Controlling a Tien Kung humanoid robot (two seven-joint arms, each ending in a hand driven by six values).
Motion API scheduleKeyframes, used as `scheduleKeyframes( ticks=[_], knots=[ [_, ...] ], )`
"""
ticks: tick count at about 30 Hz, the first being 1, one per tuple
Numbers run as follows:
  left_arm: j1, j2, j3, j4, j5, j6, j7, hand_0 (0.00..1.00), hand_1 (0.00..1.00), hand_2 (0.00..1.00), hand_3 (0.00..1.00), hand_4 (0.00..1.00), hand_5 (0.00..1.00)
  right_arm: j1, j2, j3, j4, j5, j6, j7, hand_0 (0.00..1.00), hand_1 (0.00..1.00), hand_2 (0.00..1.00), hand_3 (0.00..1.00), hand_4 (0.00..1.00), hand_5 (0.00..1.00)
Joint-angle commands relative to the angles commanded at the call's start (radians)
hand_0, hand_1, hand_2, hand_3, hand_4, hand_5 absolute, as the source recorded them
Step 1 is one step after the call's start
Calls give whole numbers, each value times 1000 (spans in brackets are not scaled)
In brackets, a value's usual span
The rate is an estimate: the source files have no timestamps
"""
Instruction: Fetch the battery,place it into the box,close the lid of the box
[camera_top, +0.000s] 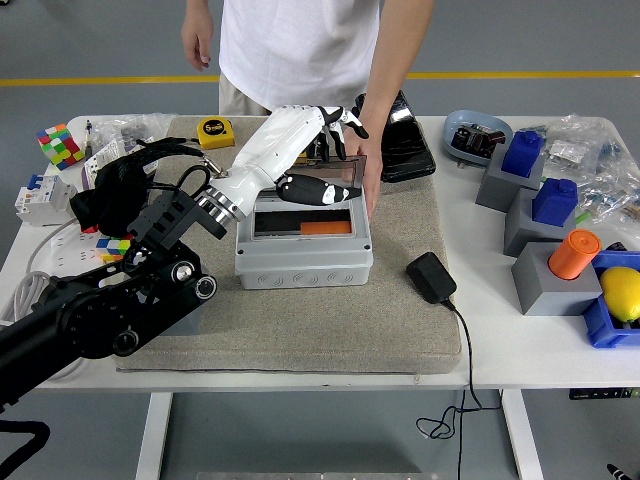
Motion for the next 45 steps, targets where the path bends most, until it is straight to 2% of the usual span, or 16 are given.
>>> scheduleKeyframes(
  ticks=[2,3,8,9,14,15,25,31,36,44,45],
  knots=[
    [6,3,-29,3,5,-5,11,234,386,440,562,998,202,0,0,1,0,0,0,0,651,655,656,536,960,411],
    [8,4,-47,12,4,-16,27,322,497,511,564,998,335,0,0,1,0,0,0,0,651,655,656,537,960,411],
    [12,13,-98,56,-16,-71,63,322,497,511,564,998,335,4,-1,-2,0,2,-2,1,651,655,656,537,960,411],
    [14,15,-106,62,-25,-87,67,633,695,658,710,998,717,5,-2,-4,0,3,-2,0,651,655,656,536,960,411],
    [24,25,-122,74,-70,-163,100,633,695,658,710,998,717,3,-7,-12,0,5,-1,-3,651,655,656,536,960,411],
    [27,27,-121,72,-84,-176,107,737,790,767,783,998,998,2,-9,-14,0,6,-1,-5,651,655,656,537,960,411],
    [76,56,-100,17,-154,-219,142,729,781,761,773,998,998,2,-16,-20,1,6,2,-5,651,655,656,537,960,411],
    [99,77,-81,5,-178,-243,170,728,771,754,765,998,998,0,-17,-16,0,4,5,-6,650,655,657,536,960,409],
    [129,93,-80,-10,-194,-249,173,714,752,741,753,998,998,-7,-17,-2,-1,-2,3,-6,651,655,657,537,960,409],
    [193,144,-86,-111,-260,-257,157,696,733,722,741,998,998,-11,-11,11,0,-8,6,1,652,655,656,536,960,410],
    [200,153,-84,-124,-277,-258,153,656,691,691,720,998,998,-10,-12,12,1,-8,6,1,651,655,656,536,960,410]
  ],
)
